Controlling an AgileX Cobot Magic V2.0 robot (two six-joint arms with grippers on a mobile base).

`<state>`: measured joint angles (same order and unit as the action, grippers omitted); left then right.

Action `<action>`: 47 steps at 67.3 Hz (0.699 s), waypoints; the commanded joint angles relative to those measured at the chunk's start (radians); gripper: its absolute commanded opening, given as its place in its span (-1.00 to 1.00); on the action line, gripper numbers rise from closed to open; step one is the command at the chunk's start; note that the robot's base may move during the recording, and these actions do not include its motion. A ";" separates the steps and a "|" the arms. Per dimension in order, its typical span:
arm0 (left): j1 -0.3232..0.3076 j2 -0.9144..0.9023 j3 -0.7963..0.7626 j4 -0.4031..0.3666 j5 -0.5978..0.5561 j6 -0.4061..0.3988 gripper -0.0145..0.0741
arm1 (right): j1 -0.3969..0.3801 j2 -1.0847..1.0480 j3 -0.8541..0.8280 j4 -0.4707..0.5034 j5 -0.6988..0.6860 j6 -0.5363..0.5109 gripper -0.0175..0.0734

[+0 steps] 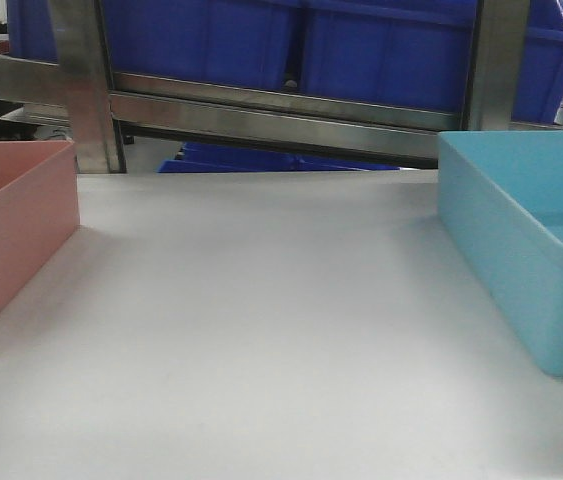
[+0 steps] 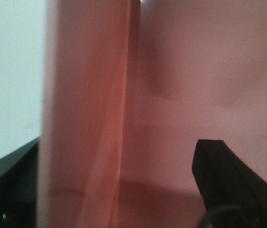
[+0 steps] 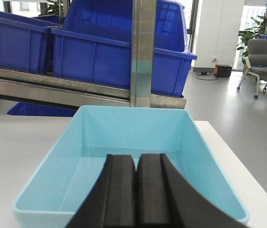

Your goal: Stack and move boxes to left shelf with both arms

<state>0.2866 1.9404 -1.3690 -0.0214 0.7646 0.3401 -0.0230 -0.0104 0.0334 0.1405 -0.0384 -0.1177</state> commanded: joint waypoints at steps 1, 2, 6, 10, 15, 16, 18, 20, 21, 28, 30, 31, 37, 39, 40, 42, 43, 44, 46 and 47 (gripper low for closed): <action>0.003 -0.050 -0.033 -0.010 -0.031 -0.003 0.13 | 0.002 -0.004 -0.006 -0.002 -0.082 -0.004 -0.57; 0.003 -0.050 -0.034 -0.010 -0.031 -0.003 0.09 | 0.002 -0.004 -0.006 -0.002 -0.082 -0.004 -0.57; 0.003 -0.050 -0.046 -0.010 -0.024 -0.005 -0.13 | 0.002 -0.004 -0.006 -0.002 -0.082 -0.004 -0.57; 0.003 -0.050 -0.054 -0.013 -0.016 -0.005 -0.36 | 0.002 -0.004 -0.006 -0.002 -0.082 -0.004 -0.57; 0.003 -0.050 -0.067 -0.013 -0.001 -0.005 -0.71 | 0.002 -0.004 -0.006 -0.002 -0.082 -0.004 -0.57; 0.003 -0.050 -0.067 -0.013 -0.001 -0.005 -0.74 | 0.002 -0.004 -0.006 -0.002 -0.082 -0.004 -0.57; 0.003 -0.050 -0.069 -0.013 -0.001 -0.005 -0.70 | 0.002 -0.004 -0.006 -0.002 -0.082 -0.004 -0.57; 0.003 -0.050 -0.071 -0.013 0.001 -0.005 -0.68 | 0.002 -0.004 -0.006 -0.002 -0.082 -0.004 -0.57; 0.003 -0.050 -0.071 -0.013 0.001 -0.005 -0.68 | 0.002 -0.004 -0.006 -0.002 -0.082 -0.004 -0.57; 0.003 -0.050 -0.073 -0.013 0.003 -0.005 -0.68 | 0.002 -0.004 -0.006 -0.002 -0.082 -0.004 -0.57; 0.003 -0.050 -0.073 -0.017 0.003 -0.005 -0.69 | 0.002 -0.004 -0.006 -0.002 -0.082 -0.004 -0.57; 0.003 -0.050 -0.073 -0.018 0.003 -0.005 -0.69 | 0.002 -0.004 -0.006 -0.002 -0.082 -0.004 -0.57; 0.003 -0.057 -0.073 -0.056 0.001 -0.007 -0.69 | 0.002 -0.004 -0.006 -0.002 -0.082 -0.004 -0.57; 0.003 -0.061 -0.073 -0.084 -0.002 -0.017 -0.69 | 0.002 -0.004 -0.006 -0.002 -0.082 -0.004 -0.57; 0.003 -0.067 -0.073 -0.094 -0.005 -0.027 -0.69 | 0.002 -0.004 -0.006 -0.002 -0.082 -0.004 -0.57; 0.003 -0.075 -0.073 -0.114 -0.010 -0.047 -0.69 | 0.002 -0.004 -0.006 -0.002 -0.081 -0.004 -0.57; 0.003 -0.080 -0.073 -0.126 -0.010 -0.060 -0.69 | 0.002 -0.004 -0.006 -0.002 -0.081 -0.004 -0.57; 0.003 -0.089 -0.073 -0.136 -0.010 -0.065 -0.69 | 0.002 -0.004 -0.006 -0.002 -0.081 -0.004 -0.57; -0.001 -0.100 -0.073 -0.154 -0.010 -0.076 -0.69 | 0.002 -0.004 -0.006 -0.002 -0.081 -0.004 -0.57; -0.003 -0.106 -0.073 -0.163 -0.007 -0.082 -0.69 | 0.002 -0.004 -0.006 -0.002 -0.081 -0.004 -0.57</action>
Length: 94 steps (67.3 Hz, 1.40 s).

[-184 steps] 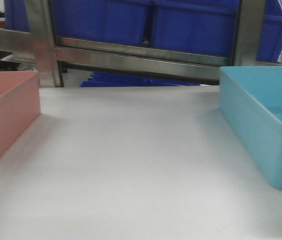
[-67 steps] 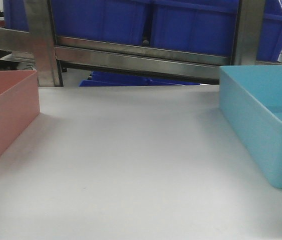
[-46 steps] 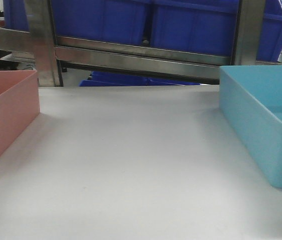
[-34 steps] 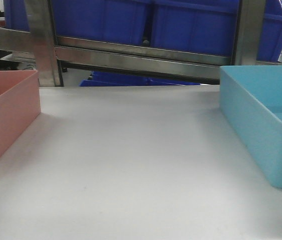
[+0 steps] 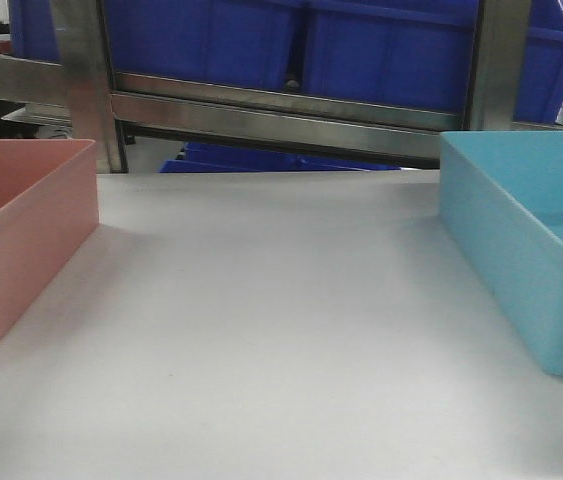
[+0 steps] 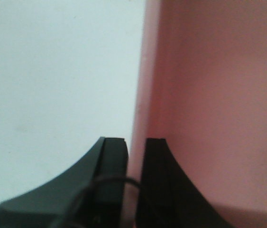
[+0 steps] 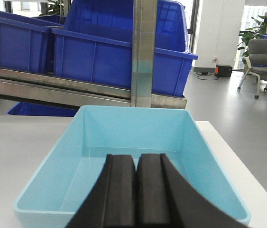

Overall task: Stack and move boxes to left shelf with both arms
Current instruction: 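Slide the pink box toward the table center with the left gripper, release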

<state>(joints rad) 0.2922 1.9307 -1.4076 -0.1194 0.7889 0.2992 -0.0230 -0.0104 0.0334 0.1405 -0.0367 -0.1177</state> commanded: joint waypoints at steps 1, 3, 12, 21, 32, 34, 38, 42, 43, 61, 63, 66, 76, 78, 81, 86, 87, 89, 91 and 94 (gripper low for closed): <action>-0.009 -0.103 -0.034 -0.070 -0.032 -0.046 -0.69 | 0.002 -0.004 -0.006 -0.002 -0.083 -0.004 -0.57; -0.017 -0.120 -0.034 -0.086 -0.025 -0.055 -0.69 | 0.002 -0.004 -0.006 -0.002 -0.083 -0.004 -0.57; -0.075 -0.207 -0.034 -0.119 -0.006 -0.168 -0.70 | 0.002 -0.004 -0.006 -0.002 -0.083 -0.004 -0.57; -0.165 -0.264 -0.034 -0.119 0.016 -0.299 -0.70 | 0.002 -0.004 -0.006 -0.002 -0.082 -0.004 -0.57; -0.328 -0.281 -0.034 -0.117 0.050 -0.399 -0.70 | 0.002 -0.004 -0.006 -0.002 -0.082 -0.004 -0.57; -0.354 -0.281 -0.032 -0.115 0.050 -0.419 -0.70 | 0.002 -0.004 -0.006 -0.002 -0.082 -0.004 -0.57; -0.412 -0.281 -0.022 -0.105 0.041 -0.476 -0.70 | 0.002 -0.004 -0.006 -0.002 -0.082 -0.004 -0.57; -0.459 -0.281 -0.009 -0.094 0.021 -0.546 -0.70 | 0.002 -0.004 -0.006 -0.002 -0.082 -0.004 -0.57; -0.472 -0.281 -0.003 -0.092 0.012 -0.566 -0.70 | 0.002 -0.004 -0.006 -0.002 -0.082 -0.004 -0.57; -0.662 -0.255 0.067 0.050 -0.063 -0.778 -0.70 | 0.002 -0.004 -0.006 -0.002 -0.082 -0.004 -0.57; -0.675 -0.242 0.068 0.052 -0.063 -0.778 -0.70 | 0.002 -0.004 -0.006 -0.002 -0.082 -0.004 -0.57; -0.689 -0.227 0.068 0.054 -0.063 -0.778 -0.70 | 0.002 -0.004 -0.006 -0.002 -0.082 -0.004 -0.57; -0.725 -0.171 0.068 0.048 -0.098 -0.806 -0.70 | 0.002 -0.004 -0.006 -0.002 -0.082 -0.004 -0.57; -0.731 -0.160 0.068 0.048 -0.103 -0.810 -0.70 | 0.002 -0.004 -0.006 -0.002 -0.082 -0.004 -0.57; -0.733 -0.149 0.068 0.048 -0.108 -0.812 -0.70 | 0.002 -0.004 -0.006 -0.002 -0.082 -0.004 -0.57; -0.737 -0.131 0.068 0.042 -0.112 -0.812 -0.70 | 0.002 -0.004 -0.006 -0.002 -0.082 -0.004 -0.57; -0.737 -0.128 0.068 0.038 -0.112 -0.812 -0.70 | 0.002 -0.004 -0.006 -0.002 -0.082 -0.004 -0.57; -0.737 -0.119 0.068 0.030 -0.112 -0.812 -0.70 | 0.002 -0.004 -0.006 -0.002 -0.082 -0.004 -0.57; -0.737 -0.117 0.068 0.025 -0.112 -0.812 -0.70 | 0.002 -0.004 -0.006 -0.002 -0.082 -0.004 -0.57; -0.737 -0.114 0.068 0.025 -0.110 -0.812 -0.70 | 0.002 -0.004 -0.006 -0.002 -0.082 -0.004 -0.57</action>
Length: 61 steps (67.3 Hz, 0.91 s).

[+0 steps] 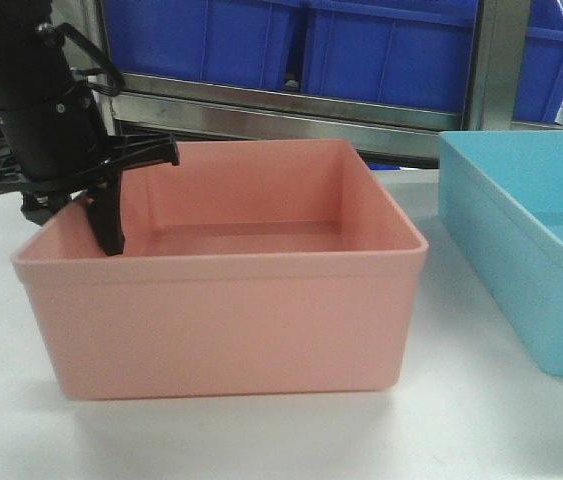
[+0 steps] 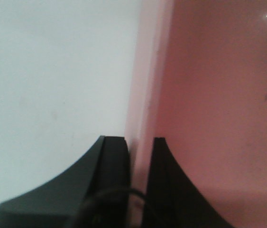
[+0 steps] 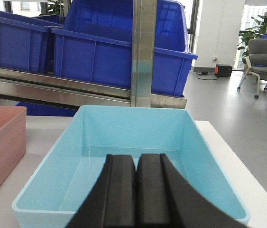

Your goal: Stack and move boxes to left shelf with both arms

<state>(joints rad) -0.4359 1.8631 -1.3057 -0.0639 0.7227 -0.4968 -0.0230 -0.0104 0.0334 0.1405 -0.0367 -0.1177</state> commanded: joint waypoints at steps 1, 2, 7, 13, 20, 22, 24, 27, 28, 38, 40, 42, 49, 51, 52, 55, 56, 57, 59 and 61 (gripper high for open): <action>-0.009 -0.047 -0.034 -0.031 -0.042 -0.016 -0.69 | 0.002 -0.004 -0.006 -0.002 -0.082 -0.004 -0.57; -0.009 -0.047 -0.034 -0.031 -0.040 -0.014 -0.69 | 0.002 -0.004 -0.006 -0.002 -0.082 -0.004 -0.57; -0.009 -0.047 -0.034 -0.031 -0.036 0.007 -0.62 | 0.002 -0.004 -0.006 -0.002 -0.082 -0.004 -0.57; -0.009 -0.047 -0.034 -0.031 -0.017 0.044 -0.44 | 0.002 -0.004 -0.006 -0.002 -0.082 -0.004 -0.57; -0.009 -0.051 -0.039 -0.031 0.012 0.086 -0.07 | 0.002 -0.004 -0.006 -0.002 -0.082 -0.004 -0.57; -0.009 -0.053 -0.047 -0.031 0.025 0.101 0.06 | 0.002 -0.004 -0.006 -0.002 -0.082 -0.004 -0.57; -0.009 -0.061 -0.056 -0.031 0.033 0.119 0.15 | 0.002 -0.004 -0.006 -0.002 -0.082 -0.004 -0.57; -0.009 -0.073 -0.072 -0.037 0.045 0.144 0.27 | 0.002 -0.004 -0.006 -0.002 -0.082 -0.004 -0.57; -0.009 -0.080 -0.082 -0.043 0.051 0.158 0.32 | 0.002 -0.004 -0.006 -0.002 -0.082 -0.004 -0.57; -0.009 -0.167 -0.163 -0.049 0.126 0.281 0.41 | 0.002 -0.004 -0.006 -0.002 -0.084 -0.004 -0.57; -0.009 -0.197 -0.170 -0.049 0.137 0.327 0.41 | 0.002 -0.004 -0.006 -0.002 -0.088 -0.004 -0.57; -0.009 -0.225 -0.172 -0.046 0.144 0.351 0.41 | 0.002 -0.004 -0.006 -0.002 -0.096 -0.004 -0.57; -0.009 -0.356 -0.172 0.013 0.171 0.375 0.34 | 0.002 -0.004 -0.006 -0.002 -0.114 -0.004 -0.57; -0.009 -0.386 -0.170 0.027 0.177 0.379 0.28 | 0.002 -0.004 -0.006 -0.002 -0.112 -0.004 -0.57; -0.009 -0.410 -0.170 0.040 0.179 0.379 0.25 | 0.002 -0.004 -0.006 -0.002 -0.112 -0.004 -0.57; -0.009 -0.467 -0.152 0.064 0.179 0.379 0.12 | 0.002 -0.004 -0.006 -0.002 -0.112 -0.004 -0.57; -0.009 -0.483 -0.146 0.064 0.179 0.379 0.09 | 0.002 -0.004 -0.006 -0.002 -0.112 -0.004 -0.57; -0.009 -0.501 -0.139 0.074 0.179 0.379 0.04 | 0.002 -0.004 -0.006 -0.002 -0.114 -0.004 -0.57; -0.009 -0.535 -0.122 0.087 0.179 0.379 -0.04 | 0.002 -0.004 -0.006 -0.002 -0.118 -0.004 -0.57; -0.009 -0.570 -0.097 0.100 0.179 0.379 -0.15 | 0.002 -0.004 -0.006 -0.001 -0.128 -0.004 -0.57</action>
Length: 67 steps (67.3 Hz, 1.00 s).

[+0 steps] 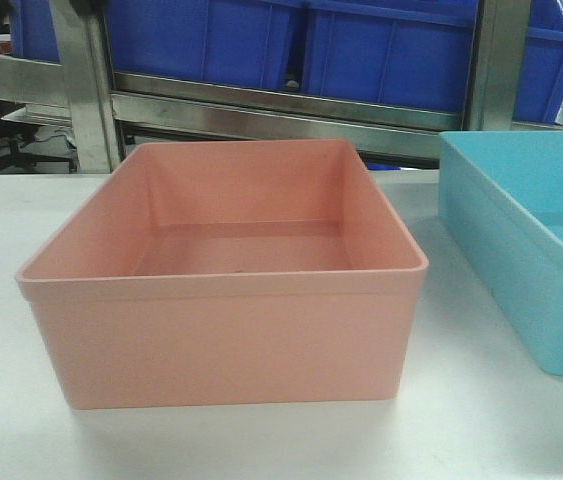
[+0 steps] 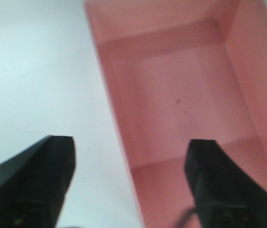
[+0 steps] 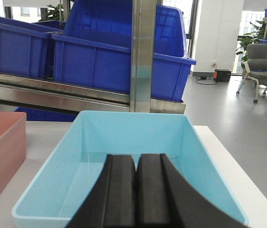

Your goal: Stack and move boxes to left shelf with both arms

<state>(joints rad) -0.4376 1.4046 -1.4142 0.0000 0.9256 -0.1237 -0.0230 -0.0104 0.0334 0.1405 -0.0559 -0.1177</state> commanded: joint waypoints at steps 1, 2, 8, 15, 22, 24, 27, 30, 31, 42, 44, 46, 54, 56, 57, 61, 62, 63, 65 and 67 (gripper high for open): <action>-0.007 -0.139 0.029 0.045 -0.024 0.006 -0.21 | 0.002 -0.004 -0.006 -0.001 -0.113 -0.004 -0.57; -0.007 -0.157 0.042 0.052 -0.025 0.006 -0.25 | 0.002 -0.004 -0.006 -0.001 -0.119 -0.004 -0.57; -0.007 -0.279 0.134 0.083 -0.053 0.006 -0.50 | 0.002 -0.004 -0.014 -0.001 -0.131 -0.004 -0.57; -0.007 -0.433 0.247 0.088 -0.126 0.006 -0.72 | 0.002 -0.004 -0.043 0.000 -0.106 -0.004 -0.57; -0.007 -0.563 0.376 0.098 -0.226 0.006 -0.70 | 0.002 0.000 -0.110 0.000 -0.043 -0.004 -0.57; -0.007 -0.593 0.408 0.107 -0.251 0.006 -0.70 | 0.002 0.008 -0.135 0.000 -0.006 -0.004 -0.57; -0.007 -0.634 0.462 0.115 -0.293 0.006 -0.70 | 0.002 0.031 -0.192 0.000 0.050 -0.004 -0.56; -0.005 -0.683 0.511 0.117 -0.334 0.006 -0.70 | 0.002 0.061 -0.238 0.000 0.096 -0.004 -0.56; -0.005 -0.693 0.525 0.120 -0.346 0.006 -0.70 | 0.002 0.074 -0.253 0.000 0.109 -0.004 -0.56; -0.005 -0.767 0.644 0.122 -0.463 0.006 -0.70 | 0.002 0.298 -0.455 0.000 0.218 -0.004 -0.55; -0.005 -0.769 0.654 0.122 -0.469 0.006 -0.70 | 0.002 0.350 -0.487 0.000 0.234 -0.004 -0.55; -0.005 -0.769 0.660 0.122 -0.474 0.006 -0.70 | 0.002 0.404 -0.525 0.000 0.245 -0.004 -0.55; -0.005 -0.767 0.672 0.122 -0.472 0.006 -0.70 | 0.002 0.585 -0.664 0.000 0.296 -0.004 -0.55; -0.005 -0.767 0.672 0.122 -0.470 0.006 -0.70 | 0.002 0.631 -0.692 0.000 0.309 -0.004 -0.54; -0.005 -0.767 0.672 0.122 -0.467 0.006 -0.70 | 0.002 0.650 -0.712 0.000 0.319 -0.004 -0.51; -0.005 -0.767 0.672 0.122 -0.465 0.006 -0.70 | 0.002 0.741 -0.777 0.000 0.355 -0.004 -0.35; -0.005 -0.767 0.672 0.122 -0.465 0.006 -0.70 | 0.002 0.767 -0.796 0.000 0.364 -0.004 -0.29; -0.005 -0.767 0.672 0.122 -0.465 0.006 -0.70 | 0.002 0.783 -0.808 0.000 0.370 -0.004 -0.24; -0.005 -0.767 0.672 0.122 -0.465 0.006 -0.70 | 0.002 0.820 -0.832 0.000 0.387 -0.004 -0.13; -0.005 -0.767 0.672 0.122 -0.465 0.006 -0.70 | 0.002 0.856 -0.862 -0.001 0.402 -0.004 0.02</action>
<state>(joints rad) -0.4381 0.6401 -0.7158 0.1130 0.5458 -0.1178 -0.0230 0.7696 -0.7385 0.1405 0.3780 -0.1177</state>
